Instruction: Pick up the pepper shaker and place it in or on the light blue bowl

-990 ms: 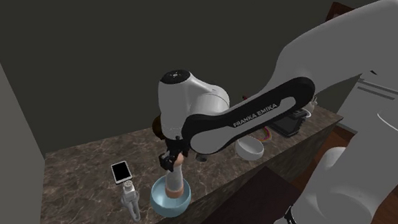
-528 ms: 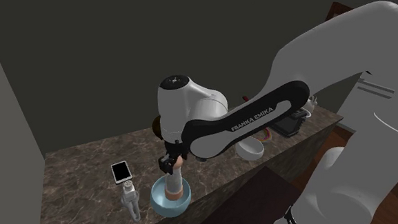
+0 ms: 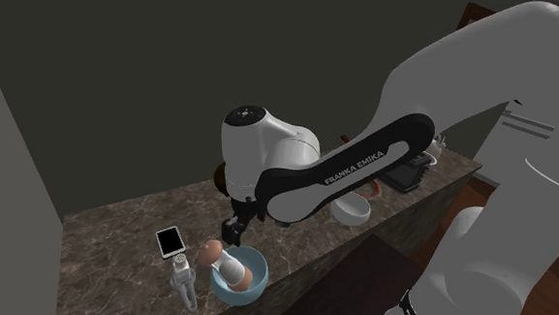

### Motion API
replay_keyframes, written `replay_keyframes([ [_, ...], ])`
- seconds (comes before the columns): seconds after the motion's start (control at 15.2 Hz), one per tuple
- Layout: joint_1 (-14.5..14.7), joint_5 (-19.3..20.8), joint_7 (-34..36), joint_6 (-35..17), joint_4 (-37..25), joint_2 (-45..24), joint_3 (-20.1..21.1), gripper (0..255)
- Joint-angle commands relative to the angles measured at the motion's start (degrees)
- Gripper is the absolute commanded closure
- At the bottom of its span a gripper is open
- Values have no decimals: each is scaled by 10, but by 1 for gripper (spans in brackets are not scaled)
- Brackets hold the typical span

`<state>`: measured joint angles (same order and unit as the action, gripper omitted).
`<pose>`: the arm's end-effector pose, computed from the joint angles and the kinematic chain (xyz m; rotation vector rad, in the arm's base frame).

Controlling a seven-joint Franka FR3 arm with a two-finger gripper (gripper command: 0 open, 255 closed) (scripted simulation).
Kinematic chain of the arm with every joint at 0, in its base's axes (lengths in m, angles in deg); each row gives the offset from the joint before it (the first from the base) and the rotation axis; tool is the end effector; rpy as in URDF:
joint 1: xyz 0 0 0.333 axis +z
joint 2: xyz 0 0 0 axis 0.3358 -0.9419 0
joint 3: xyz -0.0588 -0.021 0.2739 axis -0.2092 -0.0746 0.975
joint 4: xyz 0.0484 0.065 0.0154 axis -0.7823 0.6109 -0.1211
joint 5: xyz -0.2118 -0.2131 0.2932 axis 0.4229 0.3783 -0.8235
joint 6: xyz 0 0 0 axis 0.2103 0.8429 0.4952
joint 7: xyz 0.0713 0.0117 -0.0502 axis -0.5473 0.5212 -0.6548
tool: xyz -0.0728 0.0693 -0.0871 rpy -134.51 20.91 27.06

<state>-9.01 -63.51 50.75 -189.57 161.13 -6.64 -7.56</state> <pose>0.4083 0.2832 0.2683 2.9532 0.3204 0.0821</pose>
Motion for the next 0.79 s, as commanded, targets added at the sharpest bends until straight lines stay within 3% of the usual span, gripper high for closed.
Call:
replay_keyframes([
  [0.0, 3, -9, -7, 20, -9, 12, 0, 0],
  [0.2, 9, -30, -21, 74, -38, 42, 0, 0],
  [0.73, 9, -30, -21, 74, -38, 42, -1, 0],
])
